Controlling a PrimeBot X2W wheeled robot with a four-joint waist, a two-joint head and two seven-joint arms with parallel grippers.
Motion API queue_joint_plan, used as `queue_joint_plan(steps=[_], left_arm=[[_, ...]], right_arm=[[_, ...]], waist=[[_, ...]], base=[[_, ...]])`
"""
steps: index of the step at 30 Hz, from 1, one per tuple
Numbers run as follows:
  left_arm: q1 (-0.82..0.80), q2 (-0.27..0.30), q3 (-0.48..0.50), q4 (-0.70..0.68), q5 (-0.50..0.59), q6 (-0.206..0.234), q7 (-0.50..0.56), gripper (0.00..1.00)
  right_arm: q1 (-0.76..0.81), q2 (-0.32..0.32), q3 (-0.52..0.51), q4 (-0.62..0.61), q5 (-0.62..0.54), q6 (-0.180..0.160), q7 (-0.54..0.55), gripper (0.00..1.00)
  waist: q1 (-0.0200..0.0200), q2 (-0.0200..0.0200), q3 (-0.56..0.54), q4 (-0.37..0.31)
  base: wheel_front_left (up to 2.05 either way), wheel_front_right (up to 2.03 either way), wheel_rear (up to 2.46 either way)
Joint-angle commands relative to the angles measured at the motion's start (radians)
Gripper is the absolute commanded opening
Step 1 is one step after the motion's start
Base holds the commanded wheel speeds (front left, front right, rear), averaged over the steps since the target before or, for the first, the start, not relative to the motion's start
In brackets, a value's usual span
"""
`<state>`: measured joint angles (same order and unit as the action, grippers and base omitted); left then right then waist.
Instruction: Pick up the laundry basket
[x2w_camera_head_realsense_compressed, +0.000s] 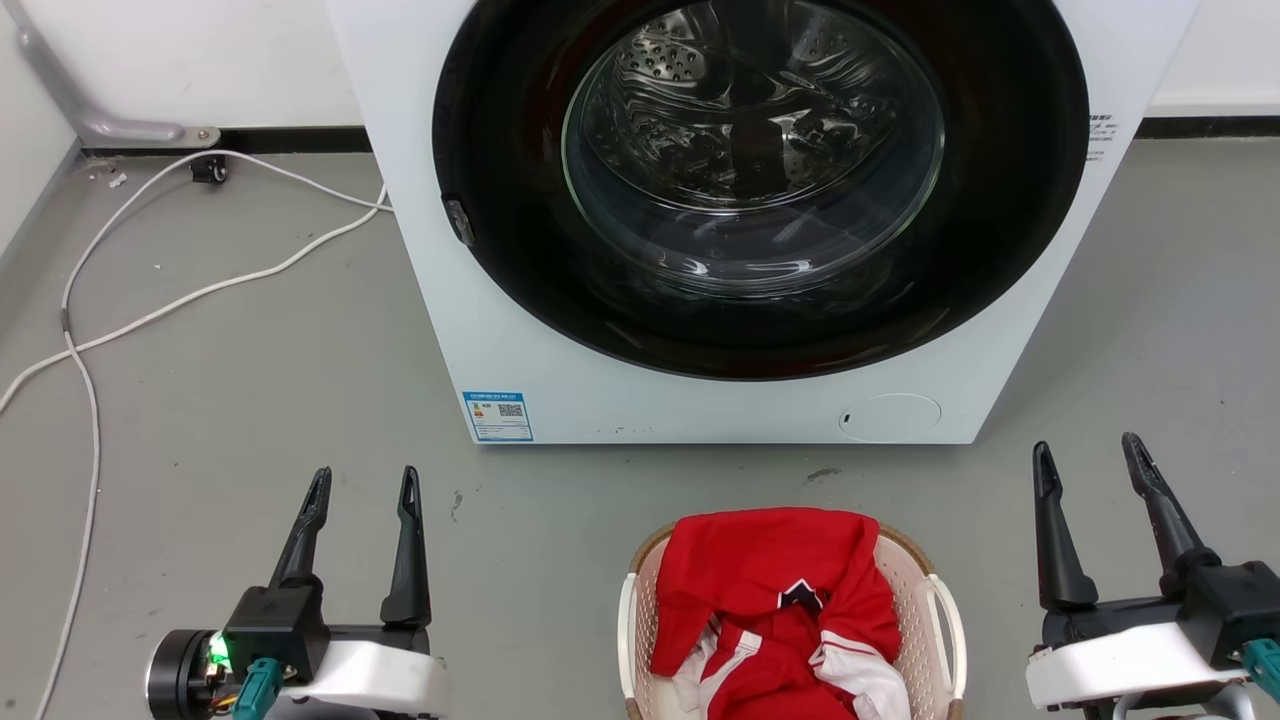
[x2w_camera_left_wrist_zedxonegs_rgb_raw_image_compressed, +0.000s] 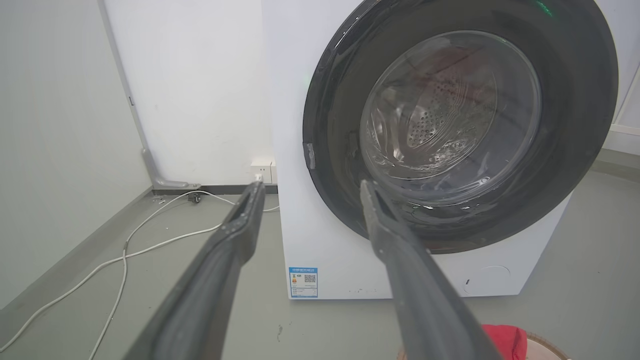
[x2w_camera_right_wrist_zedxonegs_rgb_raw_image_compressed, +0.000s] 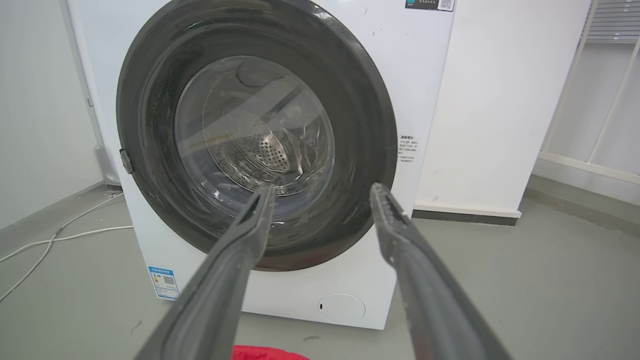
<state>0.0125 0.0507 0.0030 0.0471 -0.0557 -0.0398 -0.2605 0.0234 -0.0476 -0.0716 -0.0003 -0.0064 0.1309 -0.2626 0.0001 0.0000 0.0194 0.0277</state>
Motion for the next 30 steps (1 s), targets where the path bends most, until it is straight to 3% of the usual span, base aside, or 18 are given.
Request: queue_joint_plan(steps=[1,30], left_arm=[[0.010,0.000,0.000,-0.003,0.004,0.004,-0.006,1.00],[0.006,-0.001,-0.007,0.016,-0.016,0.003,-0.005,1.00]], right_arm=[[0.011,-0.005,-0.001,0.003,-0.006,0.000,-0.003,1.00],[0.011,-0.005,-0.004,0.034,-0.006,0.000,-0.003,1.00]], waist=[[-0.0001,0.0000,-0.001,0.000],[-0.0001,0.0000,0.005,-0.004]], base=[[0.00,0.00,0.00],[0.00,0.00,0.00]])
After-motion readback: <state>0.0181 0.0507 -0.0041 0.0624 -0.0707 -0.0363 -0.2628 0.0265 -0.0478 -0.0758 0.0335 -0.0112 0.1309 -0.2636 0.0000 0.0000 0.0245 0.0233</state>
